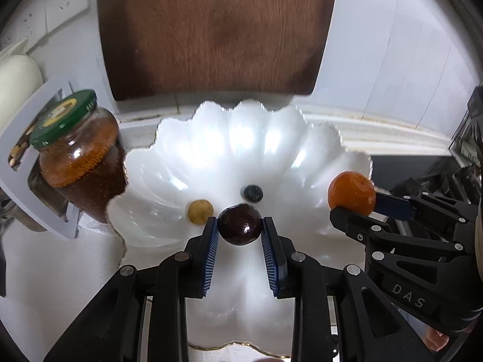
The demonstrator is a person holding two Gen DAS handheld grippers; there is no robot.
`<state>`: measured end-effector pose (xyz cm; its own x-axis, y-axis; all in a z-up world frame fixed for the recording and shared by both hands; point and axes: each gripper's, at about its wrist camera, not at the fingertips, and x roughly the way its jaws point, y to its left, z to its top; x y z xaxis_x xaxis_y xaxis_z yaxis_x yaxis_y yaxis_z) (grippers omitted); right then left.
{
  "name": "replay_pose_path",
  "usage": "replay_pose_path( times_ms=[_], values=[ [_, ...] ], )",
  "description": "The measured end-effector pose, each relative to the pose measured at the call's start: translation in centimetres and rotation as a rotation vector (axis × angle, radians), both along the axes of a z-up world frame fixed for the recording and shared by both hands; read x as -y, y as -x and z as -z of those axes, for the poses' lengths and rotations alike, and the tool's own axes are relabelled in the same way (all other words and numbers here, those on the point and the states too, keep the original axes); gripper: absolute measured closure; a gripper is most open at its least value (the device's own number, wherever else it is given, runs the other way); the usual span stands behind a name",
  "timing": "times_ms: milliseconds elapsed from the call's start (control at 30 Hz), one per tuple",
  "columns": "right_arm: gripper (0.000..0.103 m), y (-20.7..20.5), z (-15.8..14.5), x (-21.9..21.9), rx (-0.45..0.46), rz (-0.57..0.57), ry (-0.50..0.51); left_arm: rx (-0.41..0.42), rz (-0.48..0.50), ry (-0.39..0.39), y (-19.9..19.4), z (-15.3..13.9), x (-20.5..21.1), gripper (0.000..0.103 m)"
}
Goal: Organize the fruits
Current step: 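Lift and carry the plum and the orange over the white bowl, then open the left tool to drop the plum while the right tool releases the orange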
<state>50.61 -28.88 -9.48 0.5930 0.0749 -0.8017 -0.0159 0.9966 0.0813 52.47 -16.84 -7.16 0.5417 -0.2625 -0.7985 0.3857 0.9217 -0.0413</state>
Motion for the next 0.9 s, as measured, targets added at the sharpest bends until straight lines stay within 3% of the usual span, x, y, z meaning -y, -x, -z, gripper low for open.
replay_pose_path(
  times_ms=[300,433,567,633,900],
  values=[
    [0.061,-0.8,1.7,-0.2,-0.056,-0.013,0.007,-0.089,-0.019,-0.036,-1.4,2.1,0.0,0.073],
    [0.061,-1.1,2.2,-0.2,-0.078,-0.018,0.004,-0.090,-0.030,-0.053,-1.7,2.4,0.3,0.073],
    [0.054,-1.0,2.4,0.1,-0.086,-0.014,-0.001,-0.079,-0.039,-0.051,-1.5,2.3,-0.1,0.054],
    [0.045,-1.0,2.1,0.2,-0.067,-0.006,0.001,-0.066,-0.042,-0.058,-1.2,1.9,-0.4,0.052],
    [0.045,0.8,-0.3,1.0,0.002,0.015,0.025,-0.030,-0.086,-0.037,0.4,-0.6,-2.2,0.047]
  ],
)
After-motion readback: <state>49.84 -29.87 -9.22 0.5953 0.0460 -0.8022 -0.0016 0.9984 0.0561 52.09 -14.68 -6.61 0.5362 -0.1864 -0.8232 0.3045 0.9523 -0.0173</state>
